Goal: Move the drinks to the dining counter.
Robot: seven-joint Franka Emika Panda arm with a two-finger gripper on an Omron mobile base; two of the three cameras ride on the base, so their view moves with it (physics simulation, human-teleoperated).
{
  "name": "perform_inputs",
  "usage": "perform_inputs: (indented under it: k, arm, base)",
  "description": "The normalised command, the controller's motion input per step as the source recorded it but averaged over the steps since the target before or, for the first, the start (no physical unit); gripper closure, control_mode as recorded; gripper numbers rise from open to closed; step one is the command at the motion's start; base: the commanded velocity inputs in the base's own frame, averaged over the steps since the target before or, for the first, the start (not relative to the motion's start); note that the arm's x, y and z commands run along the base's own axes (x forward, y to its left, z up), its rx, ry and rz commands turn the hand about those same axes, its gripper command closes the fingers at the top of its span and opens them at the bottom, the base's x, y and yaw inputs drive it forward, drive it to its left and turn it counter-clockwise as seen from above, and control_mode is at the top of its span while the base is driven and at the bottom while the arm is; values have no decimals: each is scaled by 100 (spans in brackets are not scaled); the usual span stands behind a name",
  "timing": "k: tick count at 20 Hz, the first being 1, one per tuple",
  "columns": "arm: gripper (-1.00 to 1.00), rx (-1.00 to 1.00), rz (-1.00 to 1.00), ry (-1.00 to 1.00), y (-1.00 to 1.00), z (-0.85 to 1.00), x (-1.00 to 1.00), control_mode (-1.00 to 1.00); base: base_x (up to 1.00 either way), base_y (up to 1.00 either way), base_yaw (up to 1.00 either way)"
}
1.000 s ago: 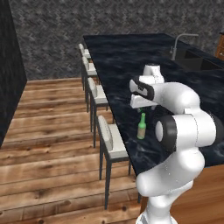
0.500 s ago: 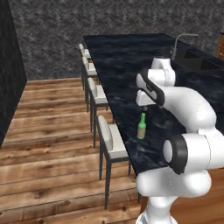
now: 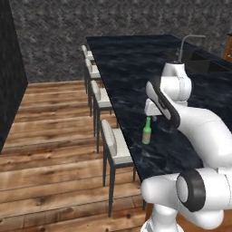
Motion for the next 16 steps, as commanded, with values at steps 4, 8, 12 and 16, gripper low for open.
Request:
perform_inputs:
  k: [4,8,12,16]
  arm:
    - [-100,0,0,0,15,21,-29,-100]
    - [-100,0,0,0,13,30,-10,-100]
    - [-100,0,0,0,0,20,-1,-100]
    - [-100,0,0,0,0,10,0,-100]
  base:
    - [0,0,0]
    - [0,0,0]
    - [0,0,0]
    - [0,0,0]
